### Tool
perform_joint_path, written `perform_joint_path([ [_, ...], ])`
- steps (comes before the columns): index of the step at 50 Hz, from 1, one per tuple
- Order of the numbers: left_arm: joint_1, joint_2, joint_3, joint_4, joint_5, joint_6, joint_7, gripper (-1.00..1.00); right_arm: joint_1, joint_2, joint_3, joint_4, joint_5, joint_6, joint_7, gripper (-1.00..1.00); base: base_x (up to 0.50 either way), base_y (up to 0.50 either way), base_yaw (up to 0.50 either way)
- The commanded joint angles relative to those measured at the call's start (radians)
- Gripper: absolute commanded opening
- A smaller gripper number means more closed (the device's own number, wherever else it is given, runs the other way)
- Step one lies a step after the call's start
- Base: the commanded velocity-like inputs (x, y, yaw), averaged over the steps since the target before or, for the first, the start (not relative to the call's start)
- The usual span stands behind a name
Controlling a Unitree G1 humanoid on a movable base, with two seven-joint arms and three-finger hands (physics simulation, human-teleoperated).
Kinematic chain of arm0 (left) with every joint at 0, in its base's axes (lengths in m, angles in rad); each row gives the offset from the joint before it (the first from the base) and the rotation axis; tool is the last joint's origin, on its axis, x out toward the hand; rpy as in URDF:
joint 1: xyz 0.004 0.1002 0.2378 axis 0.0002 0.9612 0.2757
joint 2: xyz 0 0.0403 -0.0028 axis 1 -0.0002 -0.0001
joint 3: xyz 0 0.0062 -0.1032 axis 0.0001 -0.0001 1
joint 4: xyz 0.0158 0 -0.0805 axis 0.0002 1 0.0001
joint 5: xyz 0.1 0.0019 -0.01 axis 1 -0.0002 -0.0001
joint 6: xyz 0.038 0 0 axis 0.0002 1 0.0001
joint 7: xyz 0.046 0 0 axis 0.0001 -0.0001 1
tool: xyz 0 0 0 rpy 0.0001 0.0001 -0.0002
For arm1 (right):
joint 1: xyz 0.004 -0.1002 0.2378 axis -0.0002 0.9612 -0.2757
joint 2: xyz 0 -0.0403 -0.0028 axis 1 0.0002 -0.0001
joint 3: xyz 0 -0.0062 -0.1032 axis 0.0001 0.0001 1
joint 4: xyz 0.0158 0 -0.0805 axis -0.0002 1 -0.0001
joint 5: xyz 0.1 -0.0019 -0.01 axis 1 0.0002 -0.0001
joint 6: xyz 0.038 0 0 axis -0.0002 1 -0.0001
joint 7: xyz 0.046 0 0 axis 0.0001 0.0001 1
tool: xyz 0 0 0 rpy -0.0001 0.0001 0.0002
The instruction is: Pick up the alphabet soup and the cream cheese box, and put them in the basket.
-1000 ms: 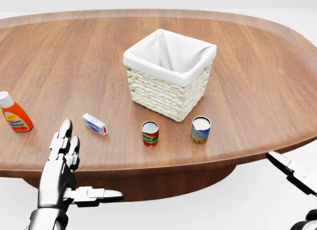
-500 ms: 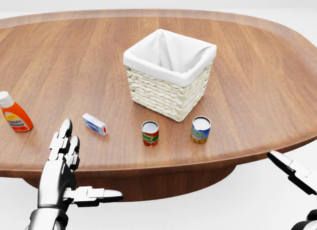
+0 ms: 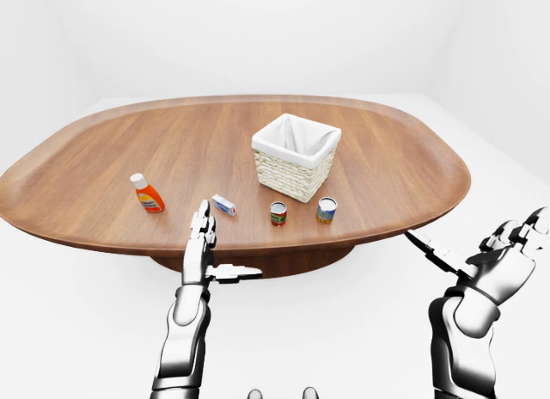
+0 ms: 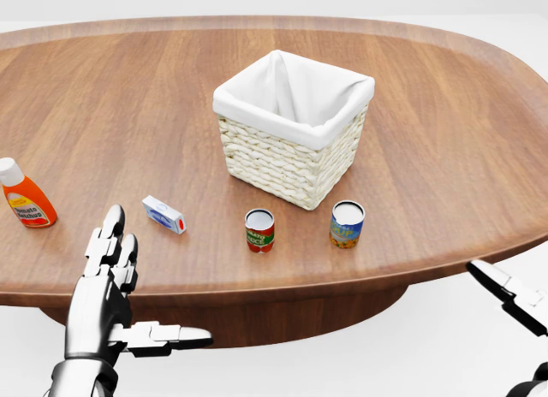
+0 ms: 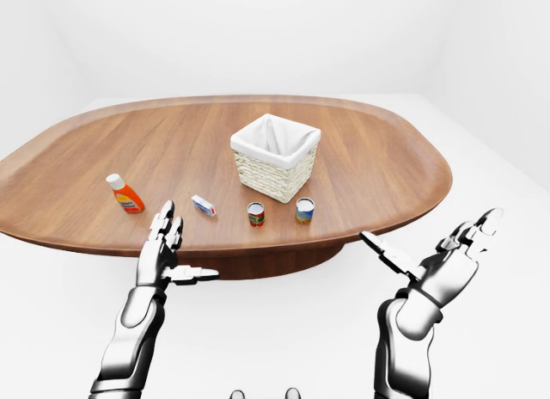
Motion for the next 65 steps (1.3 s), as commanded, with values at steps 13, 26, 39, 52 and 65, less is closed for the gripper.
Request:
perform_joint_path([
  [13, -0.005, 0.001, 0.0, 0.01, 0.002, -0.003, 0.001, 1.0, -0.004, -0.004, 0.0, 0.006, -0.005, 0.0, -0.009, 1.0, 0.0, 0.0, 0.0],
  [26, -0.002, 0.001, 0.001, -0.002, -0.001, 0.004, 0.0, 1.0, -0.005, -0.004, -0.002, 0.01, -0.008, 0.0, -0.011, 1.0, 0.18, 0.0, 0.0],
  [39, 0.004, -0.001, -0.001, -0.019, -0.002, 0.014, -0.001, 1.0, -0.005, -0.005, -0.002, 0.017, -0.005, 0.0, -0.01, 1.0, 0.24, 0.0, 0.0],
  [52, 0.002, 0.0, 0.002, -0.013, -0.007, 0.009, -0.002, 1.0, -0.005, -0.003, -0.001, 0.016, -0.003, 0.0, -0.007, 1.0, 0.25, 0.0, 0.0],
  [65, -0.003, 0.001, 0.003, -0.001, -0.007, 0.002, -0.002, 1.0, -0.001, -0.003, 0.0, 0.007, -0.004, 0.0, -0.008, 1.0, 0.24, 0.0, 0.0],
])
